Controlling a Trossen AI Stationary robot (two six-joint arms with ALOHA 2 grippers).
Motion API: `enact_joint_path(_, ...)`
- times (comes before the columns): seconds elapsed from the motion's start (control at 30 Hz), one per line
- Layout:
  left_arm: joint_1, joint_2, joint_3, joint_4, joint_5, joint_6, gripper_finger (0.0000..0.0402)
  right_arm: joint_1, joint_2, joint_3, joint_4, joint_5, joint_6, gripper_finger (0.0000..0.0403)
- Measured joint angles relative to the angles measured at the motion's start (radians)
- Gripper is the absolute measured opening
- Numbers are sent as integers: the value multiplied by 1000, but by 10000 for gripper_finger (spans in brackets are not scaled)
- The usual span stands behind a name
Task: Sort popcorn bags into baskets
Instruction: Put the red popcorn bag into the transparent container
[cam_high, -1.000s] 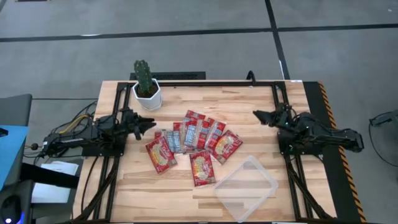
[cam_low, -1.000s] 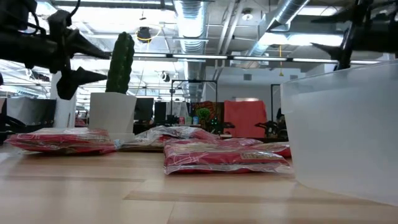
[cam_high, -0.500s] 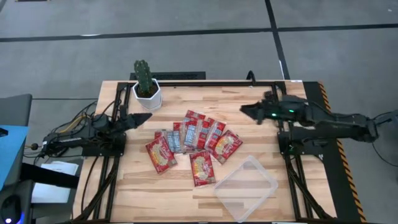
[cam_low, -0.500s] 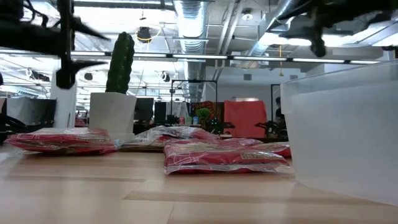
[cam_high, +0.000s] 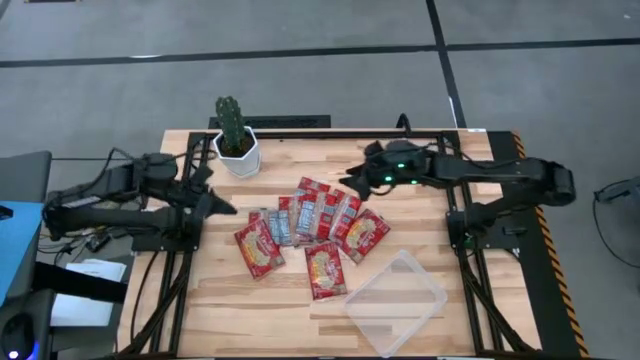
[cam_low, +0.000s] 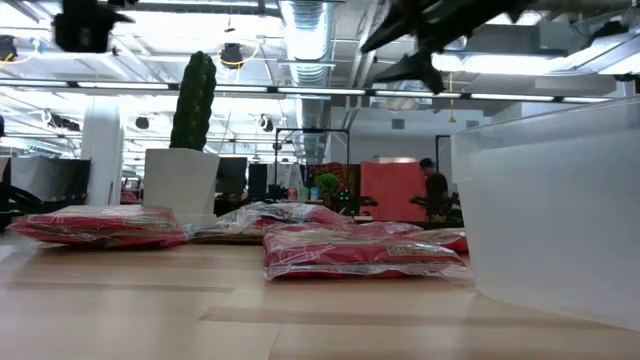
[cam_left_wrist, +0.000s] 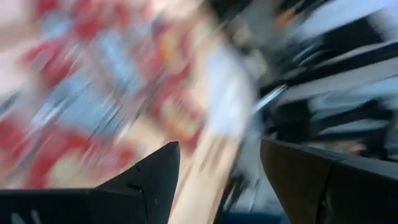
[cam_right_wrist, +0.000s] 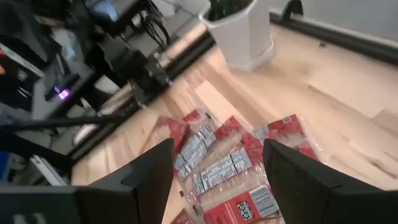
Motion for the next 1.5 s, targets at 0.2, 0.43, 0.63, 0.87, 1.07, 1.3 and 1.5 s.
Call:
enact_joint_path(0.2, -88, 49, 35, -237, -119, -98, 214, 56, 199, 79, 89, -1, 18, 271)
enact_joint_path(0.43, -254, -38, -125, -215, -231, -328, 214, 143, 404, 194, 142, -4, 53, 271)
enact_joint_path(0.63, -410, -72, -287, -13, -366, -487, 214, 196, 546, 306, 174, -34, 71, 271)
enact_joint_path(0.87, -606, 37, -419, 269, -529, -730, 214, 226, 672, 395, 165, -80, 90, 271)
enact_joint_path(1.07, -771, 168, -419, 265, -648, -978, 213, 225, 732, 414, 167, -83, 140, 271)
enact_joint_path(1.3, -962, 359, -419, 273, -828, -1322, 193, 216, 765, 416, 178, -79, 159, 271)
enact_joint_path(1.5, -991, 512, -419, 331, -894, -1339, 175, 217, 825, 422, 234, -54, 168, 271)
